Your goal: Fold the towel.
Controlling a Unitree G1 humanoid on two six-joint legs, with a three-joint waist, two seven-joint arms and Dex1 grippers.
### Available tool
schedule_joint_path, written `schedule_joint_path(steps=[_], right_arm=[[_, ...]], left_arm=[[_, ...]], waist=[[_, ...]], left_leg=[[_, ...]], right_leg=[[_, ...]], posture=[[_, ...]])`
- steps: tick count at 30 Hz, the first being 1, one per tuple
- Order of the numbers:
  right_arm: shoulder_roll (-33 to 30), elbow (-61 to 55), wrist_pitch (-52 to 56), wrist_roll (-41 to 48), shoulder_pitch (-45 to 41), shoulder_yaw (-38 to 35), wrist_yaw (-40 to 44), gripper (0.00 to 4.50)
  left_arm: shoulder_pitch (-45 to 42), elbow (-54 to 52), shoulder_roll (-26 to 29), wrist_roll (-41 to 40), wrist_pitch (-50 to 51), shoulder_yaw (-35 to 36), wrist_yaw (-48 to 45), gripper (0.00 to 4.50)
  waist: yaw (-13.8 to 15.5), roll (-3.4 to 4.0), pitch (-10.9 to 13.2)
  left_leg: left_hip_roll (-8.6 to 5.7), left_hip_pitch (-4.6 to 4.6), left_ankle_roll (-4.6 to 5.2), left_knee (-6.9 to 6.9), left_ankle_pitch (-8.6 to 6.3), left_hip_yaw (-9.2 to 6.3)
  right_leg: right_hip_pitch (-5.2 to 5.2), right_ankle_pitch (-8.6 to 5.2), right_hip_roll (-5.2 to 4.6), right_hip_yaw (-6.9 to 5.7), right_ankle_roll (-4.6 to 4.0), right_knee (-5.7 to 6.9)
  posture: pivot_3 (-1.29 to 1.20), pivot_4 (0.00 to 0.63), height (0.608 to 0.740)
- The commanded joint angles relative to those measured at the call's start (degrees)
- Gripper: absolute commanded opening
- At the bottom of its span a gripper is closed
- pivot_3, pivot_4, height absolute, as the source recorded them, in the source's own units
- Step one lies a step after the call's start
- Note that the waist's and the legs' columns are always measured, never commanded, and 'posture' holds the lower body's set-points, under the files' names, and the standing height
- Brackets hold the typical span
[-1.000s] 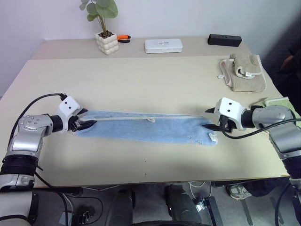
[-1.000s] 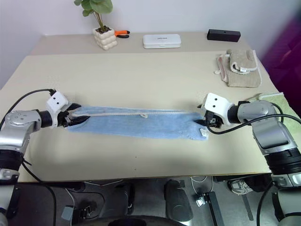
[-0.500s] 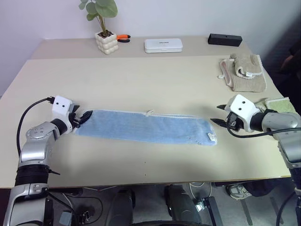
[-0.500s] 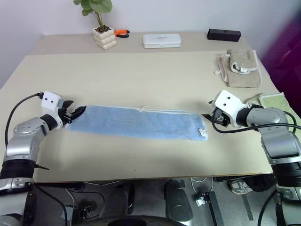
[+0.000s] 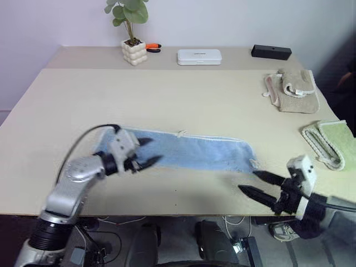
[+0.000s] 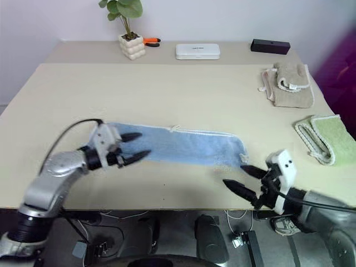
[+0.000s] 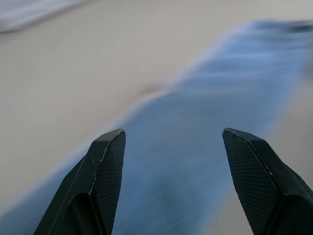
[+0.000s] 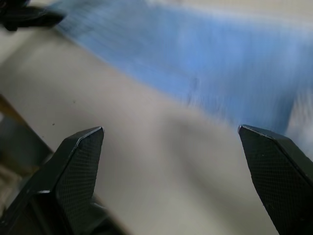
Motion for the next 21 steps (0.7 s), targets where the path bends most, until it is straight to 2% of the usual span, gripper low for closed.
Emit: schedule_joint_path(steps=[1,3,8,12,16,19,21], right_arm=[[4.0,-2.5,3.9,5.5,0.6,-1.8,-8.9,4.48],[8.1,-2.5,5.6,7.8,1.3,-1.5,-14.5,4.48],[18.1,3.4,9.0,13.7,-6.5,-2.8,-33.2,4.48],[22.1,6.9,8.3,19.3,-11.0,-3.2,-43.0,4.48],[23.2,12.3,6.6,22.8,-15.8,-2.9,-51.1,4.48],[23.0,15.5,5.0,24.6,-18.2,-2.6,-55.2,3.71],[22.7,16.6,3.8,25.4,-19.4,-2.0,-57.0,2.76]], left_arm=[[-0.6,-3.2,0.0,-0.6,-0.1,-1.9,-1.7,3.22],[-0.6,-3.8,-0.2,-0.4,-0.7,-4.1,-3.2,3.22],[-1.2,-3.3,-1.2,0.2,-1.0,-5.6,-3.4,3.22],[-1.4,-2.9,-1.8,0.3,-0.9,-5.3,-2.7,3.22],[-1.1,-2.8,-1.9,0.9,-1.3,-5.5,-2.2,3.22],[-0.9,-2.9,-2.3,1.5,-1.5,-5.6,-1.4,3.22],[-0.8,-3.0,-2.5,1.9,-1.5,-5.6,-0.7,3.22]], waist=[[-0.5,-0.01,0.0],[-0.8,0.01,0.0],[-1.5,0.04,0.0],[-1.3,0.03,-0.1],[-1.4,0.02,-0.1],[-1.4,0.03,-0.1],[-1.4,0.03,-0.1]], left_leg=[[0.0,0.04,0.0,0.01,0.0,-0.01],[0.01,0.11,0.0,-0.01,0.0,-0.12],[0.04,0.01,0.0,-0.05,0.0,-0.11],[0.02,-0.1,0.01,-0.14,0.0,-0.11],[0.02,-0.12,0.01,-0.19,0.0,-0.08],[0.02,-0.11,0.01,-0.18,0.0,-0.08],[0.02,-0.11,0.01,-0.18,0.0,-0.08]], right_leg=[[0.0,0.05,0.07,0.1,-0.07,-0.01],[-0.01,0.06,0.18,0.13,-0.1,0.01],[-0.24,0.12,0.27,0.28,-0.2,-0.01],[-0.4,0.12,0.28,0.3,-0.2,-0.01],[-0.42,0.1,0.28,0.31,-0.17,-0.05],[-0.41,0.11,0.28,0.31,-0.17,-0.06],[-0.41,0.11,0.28,0.31,-0.17,-0.06]], posture=[[0.0,0.15,0.734],[0.0,0.15,0.734],[0.0,0.15,0.734],[0.0,0.15,0.734],[0.0,0.15,0.734],[0.0,0.15,0.734],[0.0,0.15,0.734]])
